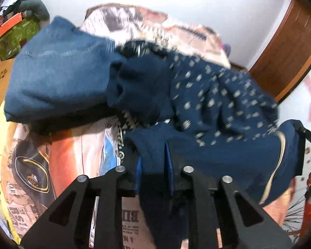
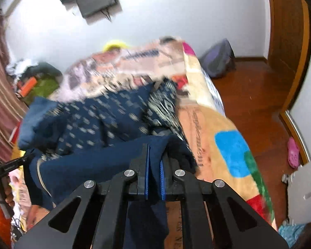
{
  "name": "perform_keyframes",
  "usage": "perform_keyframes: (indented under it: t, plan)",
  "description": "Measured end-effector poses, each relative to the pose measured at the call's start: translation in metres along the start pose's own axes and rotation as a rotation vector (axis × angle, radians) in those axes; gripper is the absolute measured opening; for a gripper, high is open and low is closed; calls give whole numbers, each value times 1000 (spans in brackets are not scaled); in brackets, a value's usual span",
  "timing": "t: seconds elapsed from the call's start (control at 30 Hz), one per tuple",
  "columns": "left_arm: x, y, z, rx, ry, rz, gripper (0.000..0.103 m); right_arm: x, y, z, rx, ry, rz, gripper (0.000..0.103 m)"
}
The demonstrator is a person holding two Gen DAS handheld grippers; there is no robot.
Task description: Fold large clothes
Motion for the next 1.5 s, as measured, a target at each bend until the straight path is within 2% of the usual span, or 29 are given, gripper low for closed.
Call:
perform_keyframes:
  t: [0.03, 0.17, 0.2, 0.23, 0.33, 0.37, 0.5, 0.67, 0.83, 0.87, 0.9, 0.93, 0.97, 1.0, 1.03, 1.13, 1.27, 1.4, 1.5]
  plan:
    - [7, 2, 3, 11, -16, -13, 33, 4, 4, 2, 3, -11, 3, 7]
    - [13, 2, 15, 33, -41, -29, 47, 19, 14, 23, 18, -79, -7, 9]
    - [13, 1, 17, 36, -44, -43, 58, 15, 11, 26, 10, -85, -17, 10]
    - [11, -1, 20, 32, -41, -59, 64, 12, 9, 28, -4, -95, -31, 15]
    - [6, -4, 29, 16, -48, -52, 65, 2, 3, 33, -25, -139, -58, 44]
    - [7, -4, 33, 16, -61, -43, 65, -4, 2, 36, -28, -130, -61, 48]
    - [8, -3, 55, 19, -117, 5, 65, -6, 1, 50, -35, -151, -51, 48]
    - [9, 14, 87, 25, -185, 108, 65, -2, 9, 77, 62, -176, -89, 48]
    - [4, 24, 95, 28, -151, 112, 67, -3, 8, 85, 171, -134, -174, 47]
    - [4, 26, 95, 23, -147, 114, 66, -4, 6, 85, 174, -130, -182, 38]
    - [2, 28, 95, 21, -141, 117, 57, -5, 3, 85, 180, -129, -202, 32]
    - [-1, 30, 94, 26, -131, 116, 42, -5, 0, 85, 186, -128, -218, 20]
    - [-3, 29, 92, 33, -125, 115, 34, -7, -3, 83, 187, -127, -222, 9]
    - [-8, 30, 90, 42, -118, 118, 19, -8, -6, 82, 183, -125, -221, 9]
    - [-15, 31, 88, 47, -99, 128, 11, -12, -9, 79, 173, -111, -222, 9]
    - [-43, 32, 66, 47, -5, 171, 9, -28, -27, 65, 135, -56, -261, 8]
    - [-88, 37, 29, 56, 124, 235, 8, -54, -53, 29, 51, 39, -294, 8]
    - [-121, 37, -17, 34, 242, 262, 8, -63, -65, -10, 48, 97, -318, 8]
    - [-128, 29, -56, -7, 300, 281, 8, -59, -65, -44, 17, 142, -287, 8]
Point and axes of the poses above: each gripper's, at about its wrist camera, not at the fingertips, and x roughly the way its jaws point, y to its right, z to its underside, the point moved 6 cm from there along x, roughly the way its jaws point, and after that the axes turned 14 degrees about -z, right-handed, at the moved point
